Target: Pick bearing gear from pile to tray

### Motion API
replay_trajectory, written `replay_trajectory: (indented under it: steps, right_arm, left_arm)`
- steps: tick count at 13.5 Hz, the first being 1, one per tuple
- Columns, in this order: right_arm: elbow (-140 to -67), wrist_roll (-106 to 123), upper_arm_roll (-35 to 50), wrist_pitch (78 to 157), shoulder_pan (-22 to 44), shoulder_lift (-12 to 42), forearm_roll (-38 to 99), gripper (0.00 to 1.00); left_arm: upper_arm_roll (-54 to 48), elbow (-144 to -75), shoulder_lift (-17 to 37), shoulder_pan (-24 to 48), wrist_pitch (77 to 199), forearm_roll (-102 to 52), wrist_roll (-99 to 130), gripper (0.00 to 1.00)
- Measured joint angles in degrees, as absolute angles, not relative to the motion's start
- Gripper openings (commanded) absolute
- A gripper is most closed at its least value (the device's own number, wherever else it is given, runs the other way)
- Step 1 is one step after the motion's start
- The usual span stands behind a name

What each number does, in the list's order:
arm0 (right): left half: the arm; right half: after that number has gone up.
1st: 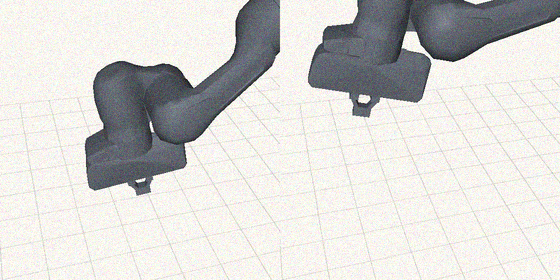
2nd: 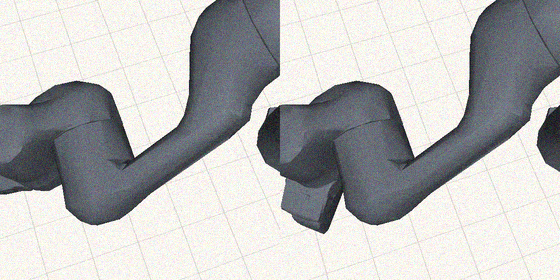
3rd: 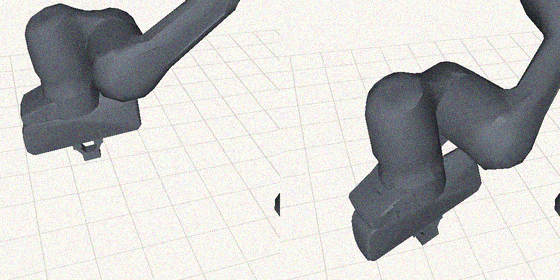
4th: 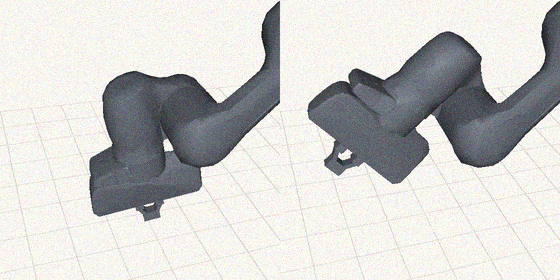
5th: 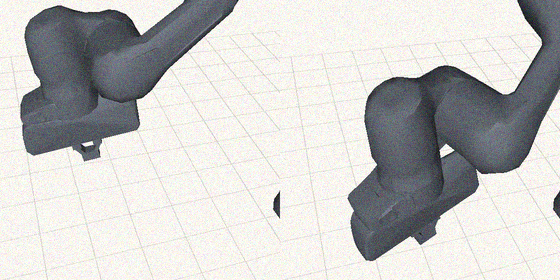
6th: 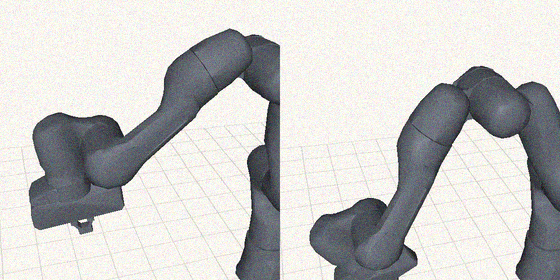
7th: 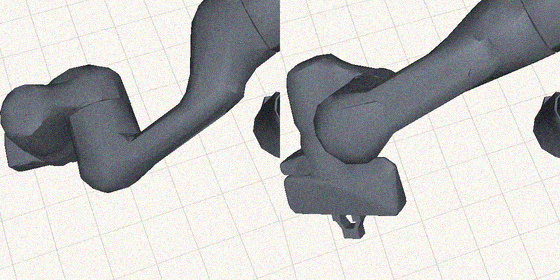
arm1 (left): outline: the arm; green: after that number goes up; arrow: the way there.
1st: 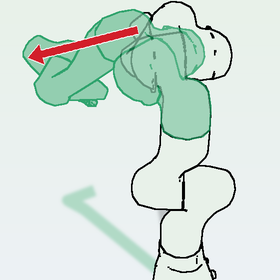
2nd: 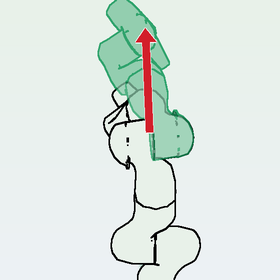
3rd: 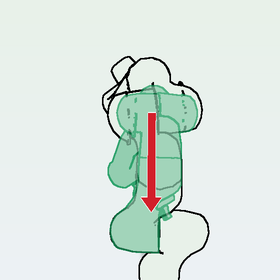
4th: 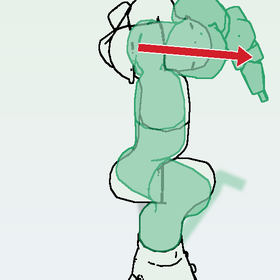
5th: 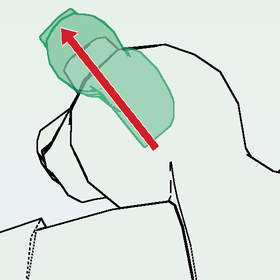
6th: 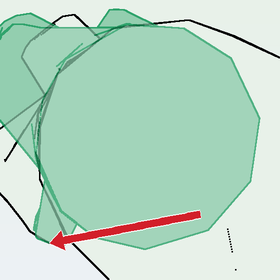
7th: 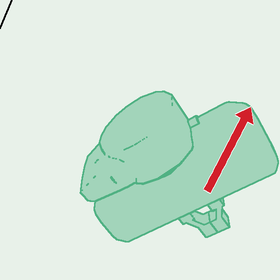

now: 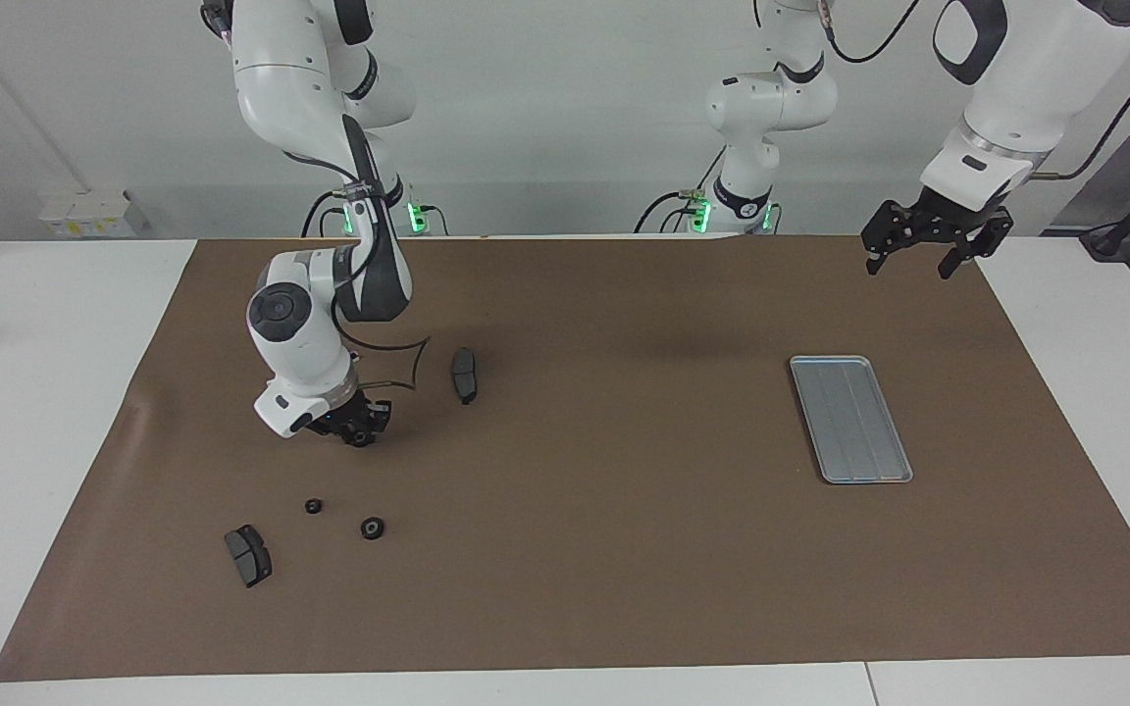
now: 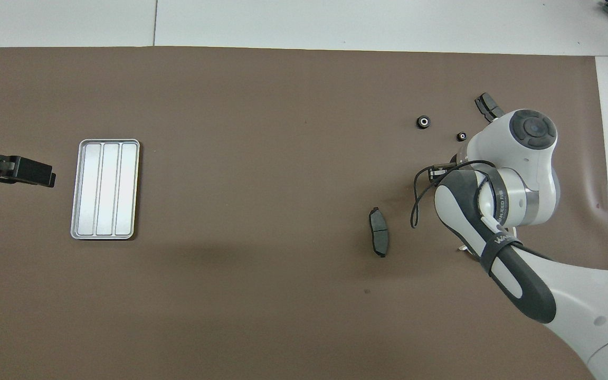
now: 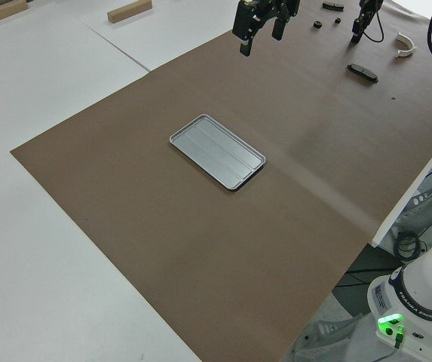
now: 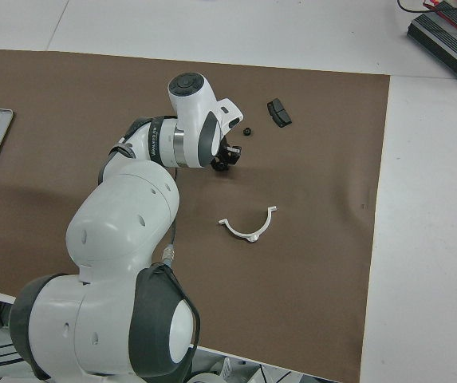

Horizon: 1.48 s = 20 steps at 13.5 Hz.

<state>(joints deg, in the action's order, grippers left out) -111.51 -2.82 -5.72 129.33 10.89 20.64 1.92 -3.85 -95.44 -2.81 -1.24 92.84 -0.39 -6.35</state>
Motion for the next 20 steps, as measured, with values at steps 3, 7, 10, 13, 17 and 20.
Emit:
replay_trajectory:
  steps: [3,7,10,13,17,20]
  right_arm:
    - [-109.0,-4.3,-5.4,129.4,11.0,20.2,1.9,0.0]
    - [-103.4,-9.2,-4.7,129.7,16.4,19.9,1.9,0.0]
    - [-102.1,-13.6,-4.4,133.6,22.4,20.3,1.9,0.0]
    - [-102.0,-16.1,-4.3,137.4,27.6,20.9,2.0,0.0]
    - [-101.9,-19.8,-3.9,141.3,34.5,22.1,2.0,0.0]
    - [-101.7,-20.0,-2.1,147.7,36.7,24.7,2.0,0.0]
  left_arm:
    - [-3.8,-95.4,-2.8,-1.2,92.8,-0.4,-6.3,1.0]
    - [-3.8,-95.4,-2.8,-1.2,92.8,-0.4,-6.3,1.0]
    - [-3.8,-95.4,-2.8,-1.2,92.8,-0.4,-6.3,1.0]
    - [-3.8,-95.4,-2.8,-1.2,92.8,-0.4,-6.3,1.0]
    - [-3.9,-95.4,-2.8,-1.2,92.8,-0.4,-6.3,1.0]
    - [-4.2,-95.6,-2.8,-1.2,92.9,-0.4,-6.3,1.0]
